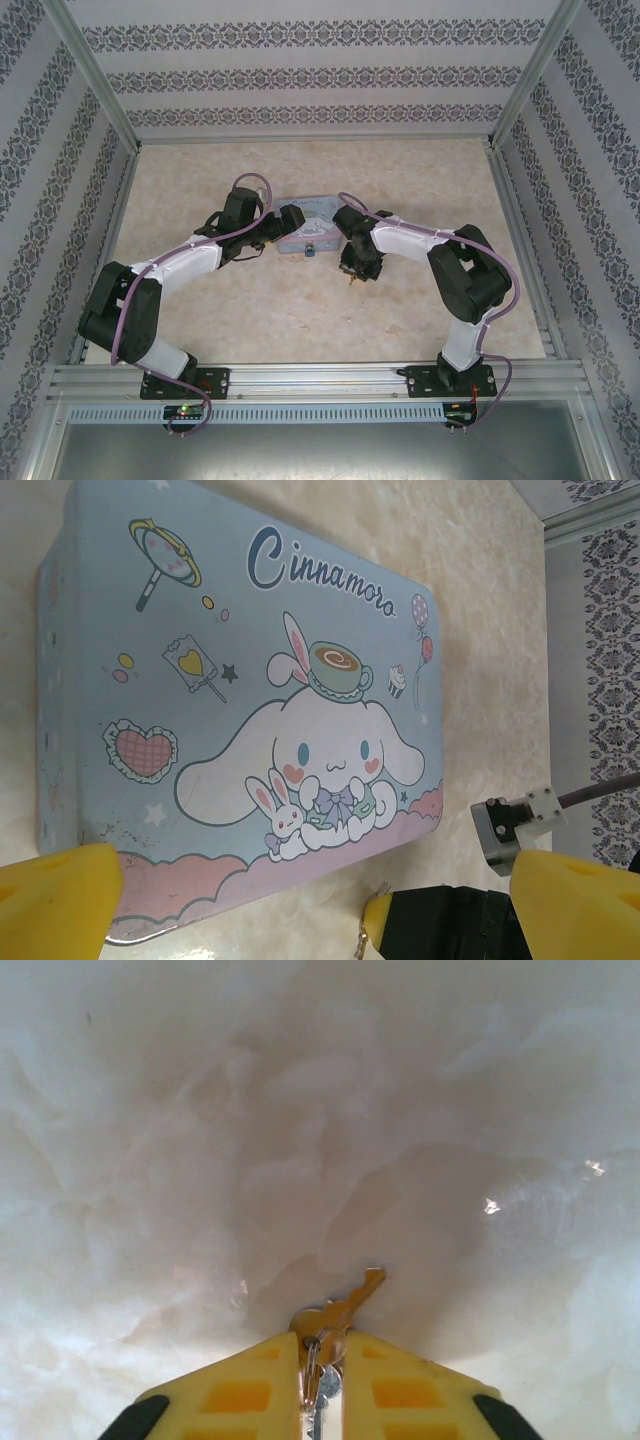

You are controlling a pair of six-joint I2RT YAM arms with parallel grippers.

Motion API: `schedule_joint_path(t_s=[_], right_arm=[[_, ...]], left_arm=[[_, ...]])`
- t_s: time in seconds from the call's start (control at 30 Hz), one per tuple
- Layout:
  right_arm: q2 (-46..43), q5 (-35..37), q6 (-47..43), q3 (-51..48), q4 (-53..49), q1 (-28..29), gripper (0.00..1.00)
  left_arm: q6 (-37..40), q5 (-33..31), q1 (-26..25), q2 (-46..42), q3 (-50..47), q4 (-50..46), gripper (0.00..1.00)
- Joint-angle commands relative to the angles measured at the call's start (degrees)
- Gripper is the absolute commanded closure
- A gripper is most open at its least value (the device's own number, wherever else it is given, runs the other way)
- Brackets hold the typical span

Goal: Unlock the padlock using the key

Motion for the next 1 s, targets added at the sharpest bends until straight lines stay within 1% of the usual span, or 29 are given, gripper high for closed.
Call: schedule_joint_path(t_s=[0.0, 0.17, 0.4, 0.57, 0.7, 0.87, 0.97], right_arm=[[0.8, 0.2, -1.7, -1.2, 2.1, 0.2, 0.9], [-0.4, -0.5, -4.1, -2.8, 3.8, 0.1, 1.0], [-4.0, -0.6, -9.8, -5.4, 6.8, 0.0, 1.0], [-10.2, -0.5, -13.9, -7.8, 9.1, -0.1, 1.0], [-14.2, -0.1, -14.4, -9.0, 9.3, -0.1, 1.0], [-16.6, -0.8, -14.3, -10.6, 10.6, -0.2, 1.0], [-18.2, -1.9, -14.3, -10.7, 11.2, -0.4, 1.0]], left_arm=[[-0.4, 0.6, -0.5, -0.1, -0.1, 0.4, 0.0], [-0.2, 0.3, -0.5, -0.5, 0.0, -0.6, 0.0], [-0.7, 0.2, -0.4, -1.4, -0.3, -1.4, 0.0], [-1.0, -0.1, -0.4, -2.9, -0.1, -2.4, 0.0], [-1.2, -0.3, -0.5, -3.7, 0.0, -3.3, 0.0], [-1.8, -0.2, -0.5, -4.5, -0.2, -3.7, 0.0], [-3.1, 1.0, -0.5, -5.2, -1.0, -2.4, 0.0]])
